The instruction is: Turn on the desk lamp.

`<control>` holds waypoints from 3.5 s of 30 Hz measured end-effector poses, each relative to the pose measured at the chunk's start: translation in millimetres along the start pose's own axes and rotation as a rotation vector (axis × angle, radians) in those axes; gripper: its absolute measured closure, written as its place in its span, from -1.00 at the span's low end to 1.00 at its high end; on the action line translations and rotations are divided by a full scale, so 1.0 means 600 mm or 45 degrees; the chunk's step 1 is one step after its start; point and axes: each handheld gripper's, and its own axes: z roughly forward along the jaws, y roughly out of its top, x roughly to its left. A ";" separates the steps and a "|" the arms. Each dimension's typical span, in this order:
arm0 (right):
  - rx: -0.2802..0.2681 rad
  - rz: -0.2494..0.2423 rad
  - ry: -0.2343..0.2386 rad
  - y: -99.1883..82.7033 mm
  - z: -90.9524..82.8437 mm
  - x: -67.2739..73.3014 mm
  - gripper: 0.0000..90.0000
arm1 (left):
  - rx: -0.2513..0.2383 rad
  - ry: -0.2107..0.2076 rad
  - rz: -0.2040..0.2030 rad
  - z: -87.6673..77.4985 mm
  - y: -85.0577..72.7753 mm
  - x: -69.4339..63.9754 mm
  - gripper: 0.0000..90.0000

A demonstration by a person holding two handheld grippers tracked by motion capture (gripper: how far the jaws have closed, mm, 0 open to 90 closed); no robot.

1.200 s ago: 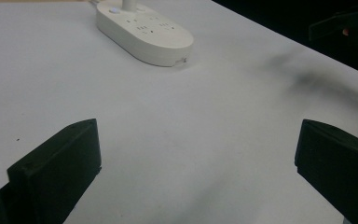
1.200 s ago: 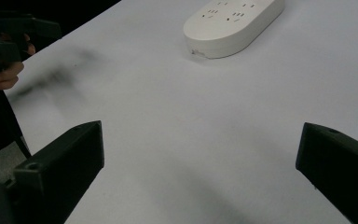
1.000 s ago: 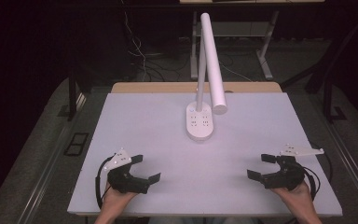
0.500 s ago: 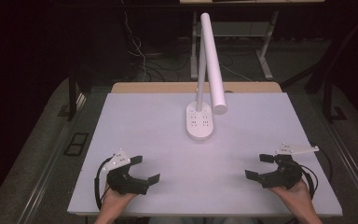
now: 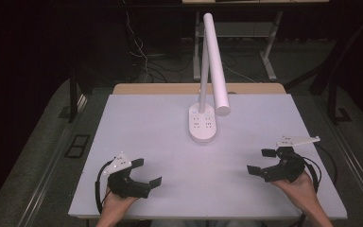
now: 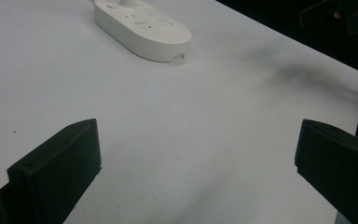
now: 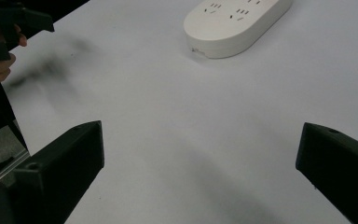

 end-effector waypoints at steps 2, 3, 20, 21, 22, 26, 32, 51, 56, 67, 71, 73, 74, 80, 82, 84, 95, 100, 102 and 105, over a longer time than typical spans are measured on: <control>-0.004 -0.002 0.005 0.005 -0.001 -0.001 -0.98 | -0.003 0.002 -0.004 0.000 0.000 0.000 -1.00; -0.005 -0.007 0.006 0.008 -0.002 -0.001 -0.98 | 0.000 0.003 -0.004 0.000 0.000 0.001 -1.00; 0.046 -0.026 0.013 0.052 0.015 -0.020 -0.98 | -0.001 0.003 -0.010 0.000 -0.001 0.000 -1.00; 0.050 -0.022 0.012 0.055 0.017 -0.022 -0.98 | 0.001 0.004 -0.010 0.000 -0.001 0.000 -1.00; 0.052 -0.022 0.008 0.057 0.018 -0.023 -0.98 | 0.002 0.003 -0.007 0.000 0.000 0.000 -1.00; 0.067 -0.023 0.006 0.066 0.027 -0.027 -0.98 | 0.001 0.005 -0.008 0.000 0.000 0.000 -1.00; 0.077 -0.036 -0.007 0.080 0.038 -0.030 -0.98 | -0.009 0.005 -0.014 0.000 0.000 0.001 -1.00; 0.102 -0.072 -0.015 0.139 0.080 -0.034 -0.98 | -0.013 0.006 -0.012 -0.001 0.000 0.000 -1.00; 0.113 -0.078 -0.018 0.154 0.090 -0.035 -0.98 | -0.010 0.005 -0.011 0.000 0.000 0.001 -1.00; 0.126 -0.068 -0.032 0.182 0.108 -0.051 -0.98 | -0.012 0.008 -0.015 -0.001 0.000 0.001 -1.00; 0.130 -0.065 -0.044 0.193 0.111 -0.058 -0.98 | -0.012 0.009 -0.018 -0.002 -0.001 0.003 -1.00; 0.124 -0.064 -0.046 0.199 0.114 -0.062 -0.98 | -0.012 0.009 -0.018 -0.002 -0.001 0.003 -1.00; 0.121 -0.063 -0.046 0.201 0.115 -0.064 -0.98 | -0.011 0.008 -0.015 -0.002 0.000 0.003 -1.00; 0.118 -0.049 -0.050 0.216 0.130 -0.078 -0.98 | -0.013 0.009 -0.016 -0.002 0.000 0.003 -1.00; 0.121 -0.046 -0.051 0.220 0.137 -0.082 -0.98 | -0.011 0.009 -0.014 -0.002 0.000 0.003 -1.00; 0.125 -0.045 -0.051 0.223 0.144 -0.085 -0.98 | -0.011 0.007 -0.015 -0.002 0.000 0.003 -1.00; 0.123 -0.035 -0.047 0.253 0.176 -0.096 -0.98 | -0.035 0.015 -0.022 -0.008 0.001 0.007 -1.00; 0.122 -0.030 -0.050 0.268 0.185 -0.101 -0.98 | -0.046 0.009 -0.014 -0.009 0.001 0.006 -1.00; 0.114 -0.030 -0.052 0.274 0.189 -0.105 -0.98 | -0.049 0.009 -0.012 -0.010 0.002 0.006 -1.00; 0.119 -0.015 -0.060 0.283 0.197 -0.111 -0.98 | -0.055 0.011 -0.014 -0.011 0.002 0.006 -1.00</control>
